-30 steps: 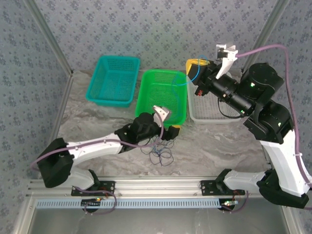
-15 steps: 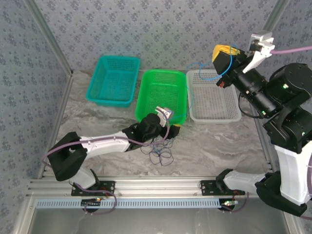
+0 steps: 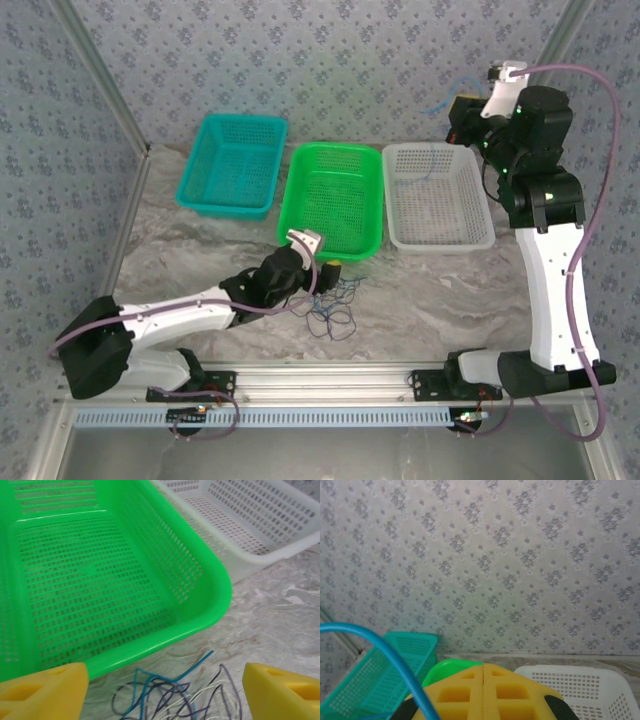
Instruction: Untangle the cables
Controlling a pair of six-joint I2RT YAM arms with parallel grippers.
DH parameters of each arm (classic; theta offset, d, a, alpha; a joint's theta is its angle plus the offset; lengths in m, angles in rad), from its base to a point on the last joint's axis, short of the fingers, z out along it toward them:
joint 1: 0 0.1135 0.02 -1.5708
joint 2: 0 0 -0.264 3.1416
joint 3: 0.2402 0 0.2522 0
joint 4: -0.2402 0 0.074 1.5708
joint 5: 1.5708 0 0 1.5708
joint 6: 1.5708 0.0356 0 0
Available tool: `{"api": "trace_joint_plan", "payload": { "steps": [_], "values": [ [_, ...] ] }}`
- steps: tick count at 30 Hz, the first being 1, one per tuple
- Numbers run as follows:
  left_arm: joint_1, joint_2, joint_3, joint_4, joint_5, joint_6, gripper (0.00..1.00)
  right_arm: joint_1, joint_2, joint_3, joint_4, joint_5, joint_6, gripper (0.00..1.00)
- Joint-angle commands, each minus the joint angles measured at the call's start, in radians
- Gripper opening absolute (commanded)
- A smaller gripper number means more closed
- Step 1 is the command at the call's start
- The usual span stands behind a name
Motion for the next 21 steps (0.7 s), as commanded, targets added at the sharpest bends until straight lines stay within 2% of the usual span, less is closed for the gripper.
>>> {"api": "trace_joint_plan", "payload": {
  "steps": [1, 9, 13, 17, 21],
  "values": [
    [-0.001, -0.072, -0.042, -0.048, -0.075, -0.018, 0.82, -0.031, -0.001, 0.0, 0.07, -0.064, 0.017, 0.0],
    [0.002, -0.192, -0.108, -0.08, -0.129, -0.021, 0.84, -0.113, 0.003, -0.221, 0.076, -0.048, 0.004, 0.0],
    [0.004, -0.219, -0.127, -0.095, -0.145, -0.024, 0.85, -0.14, 0.035, -0.32, 0.066, -0.002, -0.022, 0.0],
    [0.005, -0.238, -0.14, -0.108, -0.152, -0.032, 0.85, -0.178, 0.104, -0.39, 0.028, -0.016, -0.023, 0.0],
    [0.007, -0.256, -0.148, -0.119, -0.16, -0.04, 0.86, -0.191, 0.21, -0.381, -0.054, -0.042, -0.031, 0.01]
  ]
}}
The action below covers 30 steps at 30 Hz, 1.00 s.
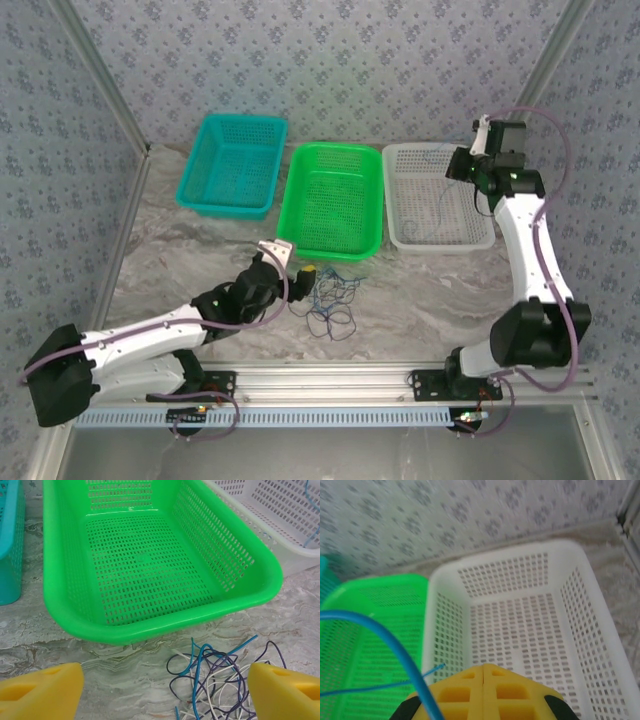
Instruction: Untangle the cables
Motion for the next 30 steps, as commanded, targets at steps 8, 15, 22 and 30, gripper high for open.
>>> {"api": "trace_joint_plan", "payload": {
  "steps": [8, 15, 22, 30],
  "values": [
    [0.008, -0.018, -0.001, -0.065, -0.041, -0.037, 0.89, 0.004, 0.224, 0.107, -0.231, 0.034, -0.022, 0.66],
    [0.009, 0.017, 0.019, -0.128, -0.042, -0.081, 0.91, 0.018, 0.167, 0.111, -0.247, 0.042, 0.003, 0.76],
    [0.018, 0.039, 0.013, -0.095, -0.025, -0.103, 0.91, 0.256, -0.038, -0.082, -0.22, -0.04, -0.044, 0.74],
    [0.052, 0.017, 0.0, -0.102, -0.001, -0.104, 0.92, 0.494, -0.22, -0.471, -0.062, -0.096, 0.2, 0.65]
  ]
}}
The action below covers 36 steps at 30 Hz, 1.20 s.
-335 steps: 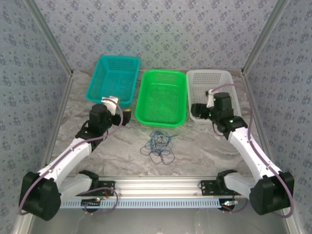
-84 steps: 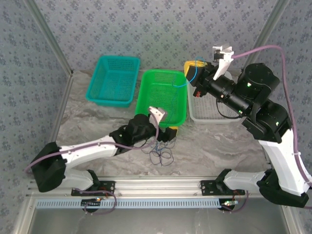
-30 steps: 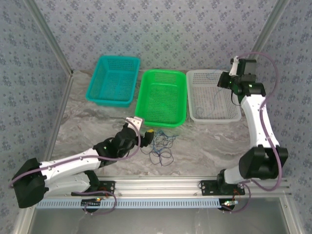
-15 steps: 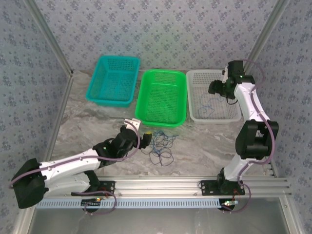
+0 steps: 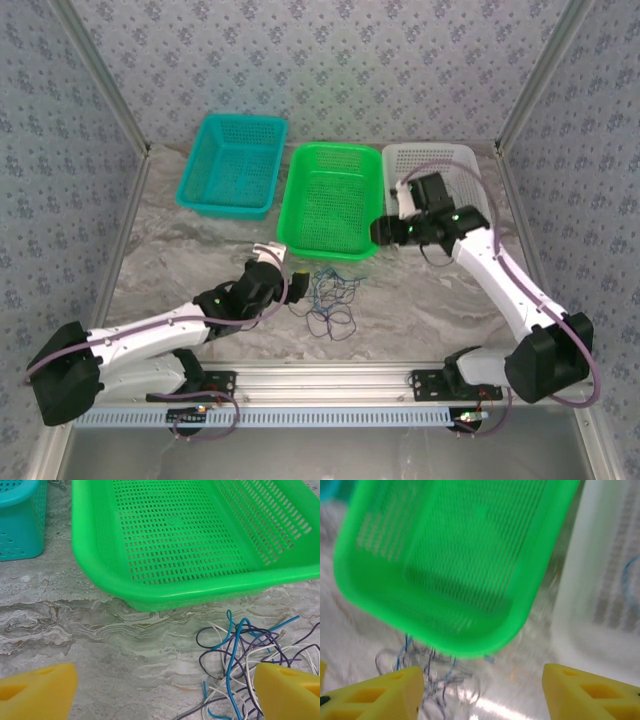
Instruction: Untangle the cables
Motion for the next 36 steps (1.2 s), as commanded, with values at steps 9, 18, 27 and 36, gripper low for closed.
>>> {"api": "trace_joint_plan", "payload": {
  "steps": [9, 18, 27, 36],
  "values": [
    [0.028, -0.013, 0.009, 0.001, 0.029, -0.022, 0.95, 0.275, -0.031, -0.364, 0.355, 0.034, 0.371, 0.6],
    [0.028, -0.011, 0.012, -0.002, 0.037, -0.035, 0.95, 0.329, 0.06, -0.358, 0.395, 0.12, 0.414, 0.5],
    [0.027, -0.024, 0.009, -0.01, 0.034, -0.039, 0.96, 0.345, 0.094, -0.368, 0.421, 0.177, 0.426, 0.2],
    [0.028, -0.027, 0.001, -0.003, 0.038, -0.044, 0.95, 0.413, -0.108, -0.371, 0.257, 0.349, 0.423, 0.0]
  ]
}}
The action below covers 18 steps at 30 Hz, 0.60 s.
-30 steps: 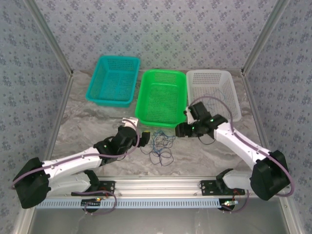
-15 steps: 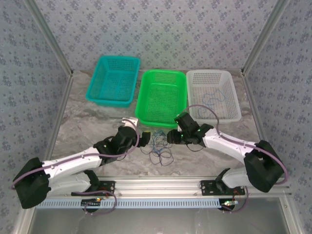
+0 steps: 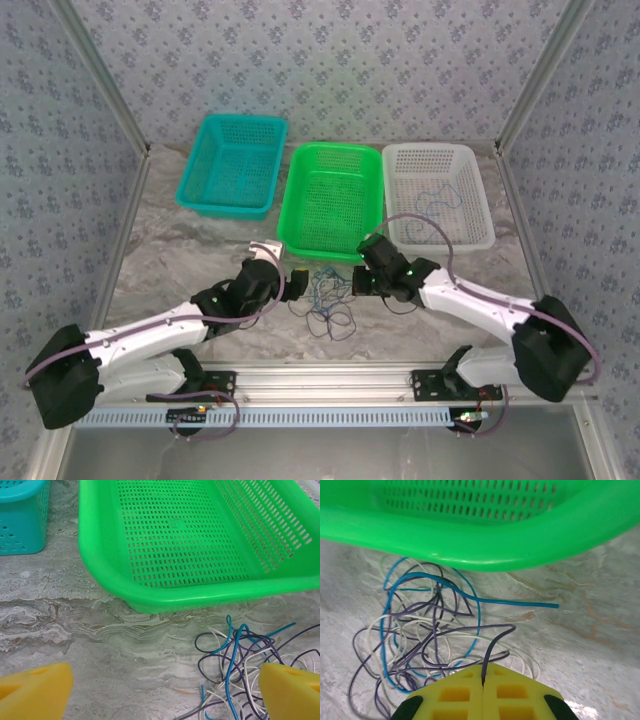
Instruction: Untangle the cables
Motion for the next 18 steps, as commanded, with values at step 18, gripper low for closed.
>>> {"api": "trace_joint_plan", "payload": {
  "steps": [18],
  "values": [
    [-0.028, 0.064, 0.043, 0.163, 0.2, 0.05, 0.93, 0.068, -0.427, 0.169, -0.285, 0.082, -0.203, 0.0]
  ]
}}
